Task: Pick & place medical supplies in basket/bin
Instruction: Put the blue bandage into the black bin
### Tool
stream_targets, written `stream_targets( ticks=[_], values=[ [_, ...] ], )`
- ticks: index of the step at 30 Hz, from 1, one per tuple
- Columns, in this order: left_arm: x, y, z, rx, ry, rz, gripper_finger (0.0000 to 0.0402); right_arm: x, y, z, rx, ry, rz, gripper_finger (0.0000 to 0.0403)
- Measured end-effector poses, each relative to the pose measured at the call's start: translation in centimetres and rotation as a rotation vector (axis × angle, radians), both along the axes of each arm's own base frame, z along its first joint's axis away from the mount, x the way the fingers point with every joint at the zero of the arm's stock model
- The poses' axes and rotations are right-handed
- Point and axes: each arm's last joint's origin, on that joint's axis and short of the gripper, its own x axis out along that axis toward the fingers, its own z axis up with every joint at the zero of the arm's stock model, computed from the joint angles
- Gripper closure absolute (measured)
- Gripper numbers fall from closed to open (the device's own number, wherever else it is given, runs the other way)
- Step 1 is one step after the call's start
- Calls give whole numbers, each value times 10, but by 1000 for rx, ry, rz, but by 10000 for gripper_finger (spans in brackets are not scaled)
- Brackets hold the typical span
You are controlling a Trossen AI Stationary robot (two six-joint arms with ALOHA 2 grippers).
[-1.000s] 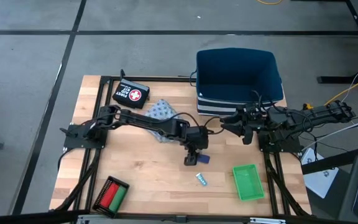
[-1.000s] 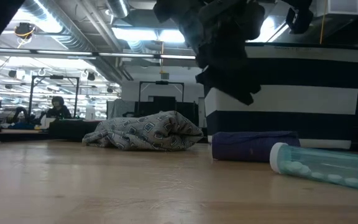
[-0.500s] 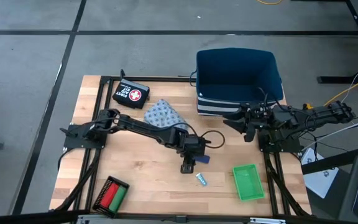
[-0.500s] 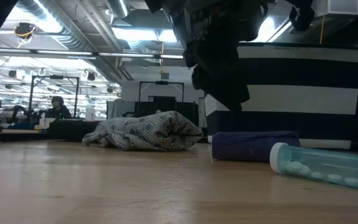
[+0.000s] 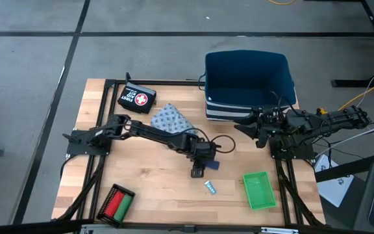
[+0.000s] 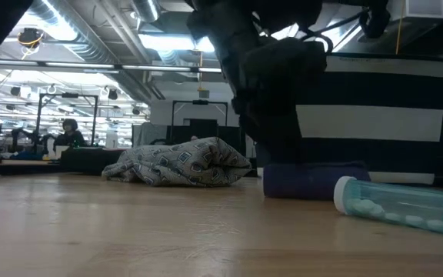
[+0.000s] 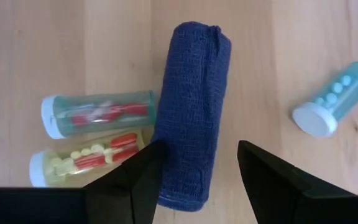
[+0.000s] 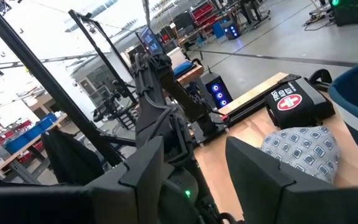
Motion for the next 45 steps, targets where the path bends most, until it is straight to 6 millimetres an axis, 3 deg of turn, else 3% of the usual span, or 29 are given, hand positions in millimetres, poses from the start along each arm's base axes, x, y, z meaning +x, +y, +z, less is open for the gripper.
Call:
stream_targets(
  ticks=[19,25,31,35,41,45],
  values=[
    [2,2,-6,17,11,55,198,0,0,0,0,0,8,227],
    [2,8,-19,2,76,86,175,0,0,0,2,0,8,227],
    [3,8,-18,7,64,94,159,0,0,0,2,1,11,227],
    [3,8,-18,-18,74,134,186,0,0,0,2,1,11,227],
    [2,7,-16,-99,101,179,268,0,0,0,2,1,11,227],
    [-1,4,-3,-234,125,184,305,0,0,0,2,1,10,227]
  ],
)
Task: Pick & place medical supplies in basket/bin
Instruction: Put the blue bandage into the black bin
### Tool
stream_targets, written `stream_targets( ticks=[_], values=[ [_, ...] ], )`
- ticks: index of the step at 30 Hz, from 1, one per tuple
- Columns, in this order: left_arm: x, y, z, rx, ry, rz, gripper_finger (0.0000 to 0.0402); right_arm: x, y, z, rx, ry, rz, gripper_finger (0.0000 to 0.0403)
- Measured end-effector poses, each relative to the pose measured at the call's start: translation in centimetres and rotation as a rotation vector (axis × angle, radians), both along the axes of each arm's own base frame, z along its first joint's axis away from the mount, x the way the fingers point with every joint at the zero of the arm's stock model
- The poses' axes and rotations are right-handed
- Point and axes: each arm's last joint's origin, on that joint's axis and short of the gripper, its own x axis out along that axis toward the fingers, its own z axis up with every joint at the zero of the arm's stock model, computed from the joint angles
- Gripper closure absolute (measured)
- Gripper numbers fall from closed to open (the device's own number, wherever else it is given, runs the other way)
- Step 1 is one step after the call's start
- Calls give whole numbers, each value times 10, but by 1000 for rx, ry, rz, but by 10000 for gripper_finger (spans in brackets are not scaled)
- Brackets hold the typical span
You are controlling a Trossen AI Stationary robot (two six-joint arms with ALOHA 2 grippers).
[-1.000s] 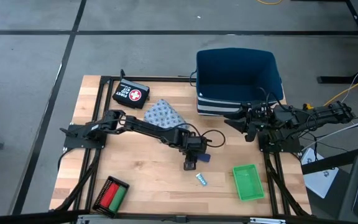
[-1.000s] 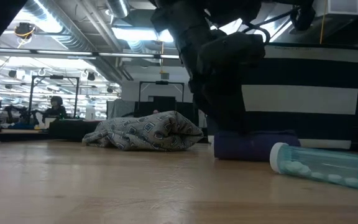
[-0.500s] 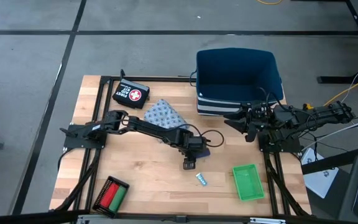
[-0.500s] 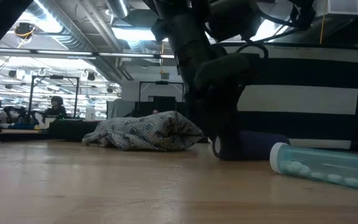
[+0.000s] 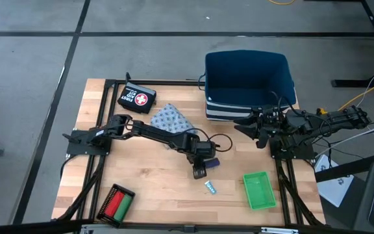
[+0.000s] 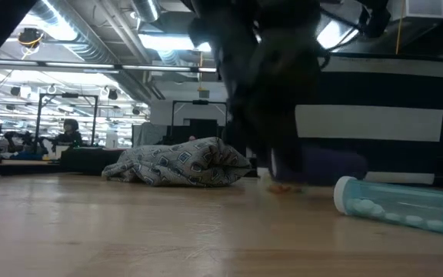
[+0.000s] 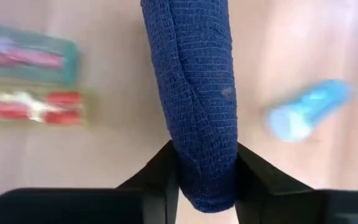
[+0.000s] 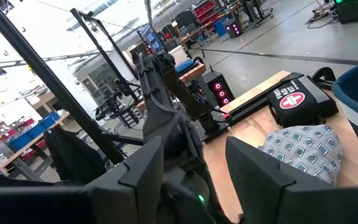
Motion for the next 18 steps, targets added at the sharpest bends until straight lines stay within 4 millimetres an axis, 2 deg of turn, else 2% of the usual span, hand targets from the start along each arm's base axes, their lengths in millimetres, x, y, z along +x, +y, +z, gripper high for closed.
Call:
stream_targets(
  ticks=[8,14,18],
  values=[
    [-30,-12,32,-66,175,154,311,0,0,0,-3,0,-2,227],
    [-63,-39,55,-14,283,413,313,0,0,0,-27,5,-2,227],
    [-85,-65,70,3,275,597,312,0,0,-1,-29,7,-1,227]
  ],
)
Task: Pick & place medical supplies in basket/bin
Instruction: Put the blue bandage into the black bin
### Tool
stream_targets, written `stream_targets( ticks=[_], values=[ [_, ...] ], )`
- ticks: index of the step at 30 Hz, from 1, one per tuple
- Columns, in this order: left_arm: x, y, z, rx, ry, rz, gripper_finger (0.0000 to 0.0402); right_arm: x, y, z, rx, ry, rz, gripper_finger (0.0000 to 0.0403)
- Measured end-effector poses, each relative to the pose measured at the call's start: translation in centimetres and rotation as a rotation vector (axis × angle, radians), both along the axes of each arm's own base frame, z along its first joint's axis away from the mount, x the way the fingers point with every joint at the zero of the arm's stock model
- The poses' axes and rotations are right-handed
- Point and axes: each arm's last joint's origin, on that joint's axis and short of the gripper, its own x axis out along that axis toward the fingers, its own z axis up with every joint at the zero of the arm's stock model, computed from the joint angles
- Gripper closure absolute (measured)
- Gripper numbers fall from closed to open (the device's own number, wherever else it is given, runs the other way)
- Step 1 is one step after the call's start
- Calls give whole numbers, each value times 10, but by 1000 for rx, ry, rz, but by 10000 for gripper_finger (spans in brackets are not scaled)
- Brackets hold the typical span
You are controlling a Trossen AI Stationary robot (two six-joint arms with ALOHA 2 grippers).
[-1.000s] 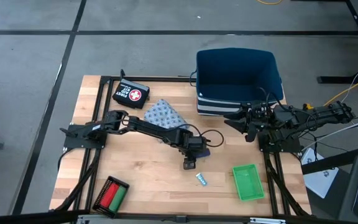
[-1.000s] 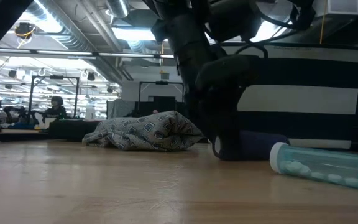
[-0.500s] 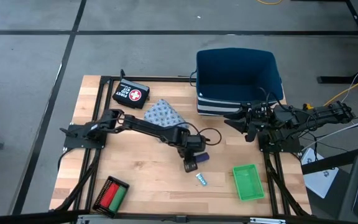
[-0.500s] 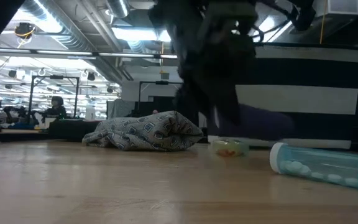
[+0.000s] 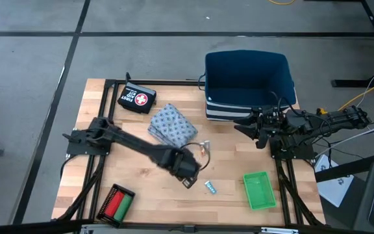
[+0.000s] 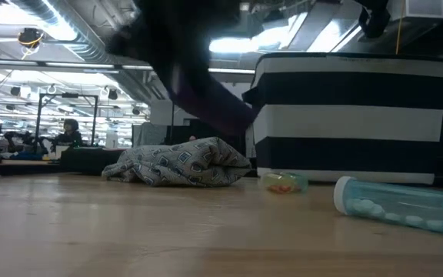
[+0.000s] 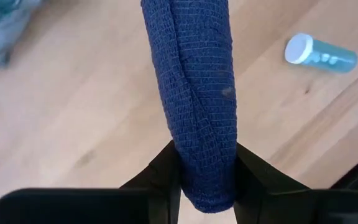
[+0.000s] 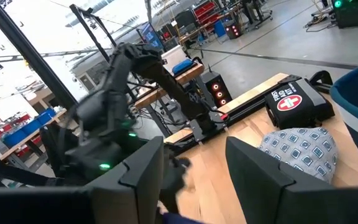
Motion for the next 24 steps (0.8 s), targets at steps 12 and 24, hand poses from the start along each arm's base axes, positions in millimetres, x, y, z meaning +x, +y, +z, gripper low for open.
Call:
stream_targets(
  ticks=[12,24],
  values=[
    [-111,-82,30,58,167,249,311,0,0,-4,-16,36,2,227],
    [-216,-135,48,48,222,176,311,0,-2,-8,-2,81,-75,227]
  ],
)
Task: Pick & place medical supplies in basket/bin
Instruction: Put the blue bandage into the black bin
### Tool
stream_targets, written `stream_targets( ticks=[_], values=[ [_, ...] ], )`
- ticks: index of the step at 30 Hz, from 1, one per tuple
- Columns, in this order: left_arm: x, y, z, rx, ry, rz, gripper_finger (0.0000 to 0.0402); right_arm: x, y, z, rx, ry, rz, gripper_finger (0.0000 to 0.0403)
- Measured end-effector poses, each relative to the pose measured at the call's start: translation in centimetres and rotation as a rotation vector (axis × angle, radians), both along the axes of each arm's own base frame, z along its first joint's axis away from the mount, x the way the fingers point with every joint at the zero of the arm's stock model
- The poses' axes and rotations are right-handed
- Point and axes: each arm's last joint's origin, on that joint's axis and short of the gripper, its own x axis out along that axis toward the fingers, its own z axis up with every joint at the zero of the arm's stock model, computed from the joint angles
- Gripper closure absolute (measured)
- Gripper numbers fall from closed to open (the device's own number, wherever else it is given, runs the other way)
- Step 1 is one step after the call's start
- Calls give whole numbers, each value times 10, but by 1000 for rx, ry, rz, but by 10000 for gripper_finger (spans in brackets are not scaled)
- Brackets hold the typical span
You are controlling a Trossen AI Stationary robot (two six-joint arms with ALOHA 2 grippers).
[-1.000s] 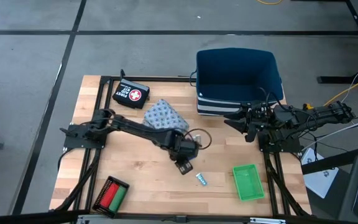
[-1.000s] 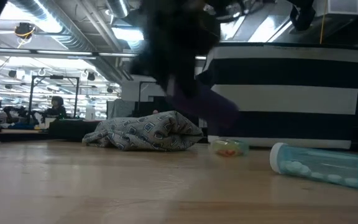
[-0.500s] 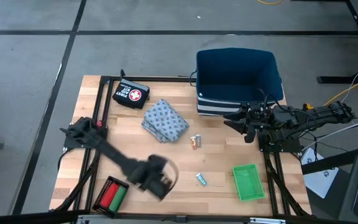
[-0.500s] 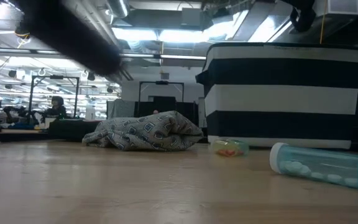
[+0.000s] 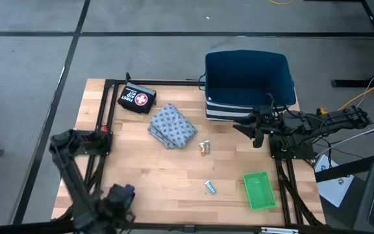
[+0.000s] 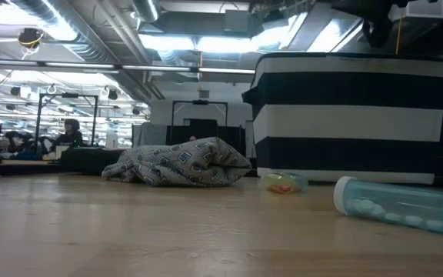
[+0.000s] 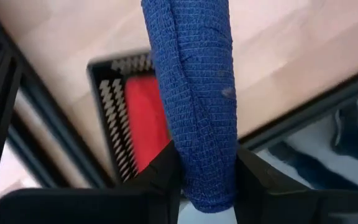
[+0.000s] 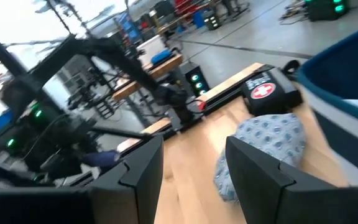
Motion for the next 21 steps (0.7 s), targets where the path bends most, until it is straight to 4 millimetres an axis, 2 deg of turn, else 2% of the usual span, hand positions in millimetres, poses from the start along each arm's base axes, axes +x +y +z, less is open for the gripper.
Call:
stream_targets(
  ticks=[4,8,15,21],
  values=[
    [-23,-16,-7,8,28,-30,311,0,-2,0,22,-5,-57,227],
    [-32,-23,-15,41,56,-53,311,0,-3,0,47,-12,-99,227],
    [-31,-33,-30,87,18,-54,311,0,-3,0,66,-16,-125,227],
    [-29,-44,-57,15,26,-20,310,0,-3,0,95,-22,-127,227]
  ],
)
